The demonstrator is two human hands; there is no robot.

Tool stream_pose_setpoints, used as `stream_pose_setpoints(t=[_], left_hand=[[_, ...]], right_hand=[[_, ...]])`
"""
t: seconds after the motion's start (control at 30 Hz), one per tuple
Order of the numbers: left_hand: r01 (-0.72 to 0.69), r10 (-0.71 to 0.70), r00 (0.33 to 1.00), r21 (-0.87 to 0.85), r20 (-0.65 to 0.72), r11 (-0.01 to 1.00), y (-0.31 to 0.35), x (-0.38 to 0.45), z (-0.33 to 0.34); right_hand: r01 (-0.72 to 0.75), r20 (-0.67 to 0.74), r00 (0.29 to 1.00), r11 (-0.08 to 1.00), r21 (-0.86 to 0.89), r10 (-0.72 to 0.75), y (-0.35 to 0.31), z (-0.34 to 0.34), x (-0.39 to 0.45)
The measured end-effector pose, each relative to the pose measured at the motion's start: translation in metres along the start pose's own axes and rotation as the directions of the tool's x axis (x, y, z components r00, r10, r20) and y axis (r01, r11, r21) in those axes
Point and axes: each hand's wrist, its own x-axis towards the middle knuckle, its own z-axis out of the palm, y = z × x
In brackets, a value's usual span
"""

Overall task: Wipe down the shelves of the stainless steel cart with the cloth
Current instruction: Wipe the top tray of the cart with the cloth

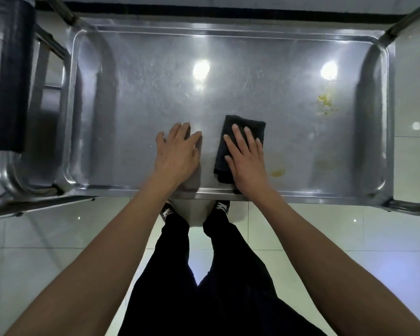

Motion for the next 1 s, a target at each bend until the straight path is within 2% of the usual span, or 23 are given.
stream_pose_setpoints(t=[0.43, 0.53, 0.67, 0.77, 0.87, 1.0], left_hand=[[0.165, -0.172, 0.983, -0.099, -0.066, 0.981, -0.119, -0.052, 0.004], [0.261, -0.274, 0.957, -0.124, -0.099, 0.957, -0.149, -0.068, -0.001], [0.447, -0.460, 0.883, -0.134, -0.097, 0.885, -0.181, -0.085, 0.002], [0.487, -0.514, 0.853, -0.220, -0.087, 0.845, -0.200, -0.091, 0.006], [0.437, -0.513, 0.845, -0.358, -0.153, 0.825, -0.214, -0.095, 0.008], [0.401, -0.585, 0.795, -0.588, -0.157, 0.703, -0.221, -0.095, 0.010]], right_hand=[[0.147, 0.023, 0.989, 0.989, -0.008, -0.147, -0.123, 0.029, 0.047], [0.184, 0.024, 0.983, 0.983, -0.010, -0.184, -0.154, 0.036, 0.058], [0.226, 0.037, 0.974, 0.974, -0.008, -0.225, -0.192, 0.045, 0.072], [0.259, 0.027, 0.966, 0.966, -0.003, -0.259, -0.218, 0.052, 0.082], [0.293, 0.034, 0.955, 0.956, 0.007, -0.294, -0.245, 0.059, 0.094], [0.327, 0.040, 0.943, 0.944, 0.044, -0.329, -0.276, 0.064, 0.106]])
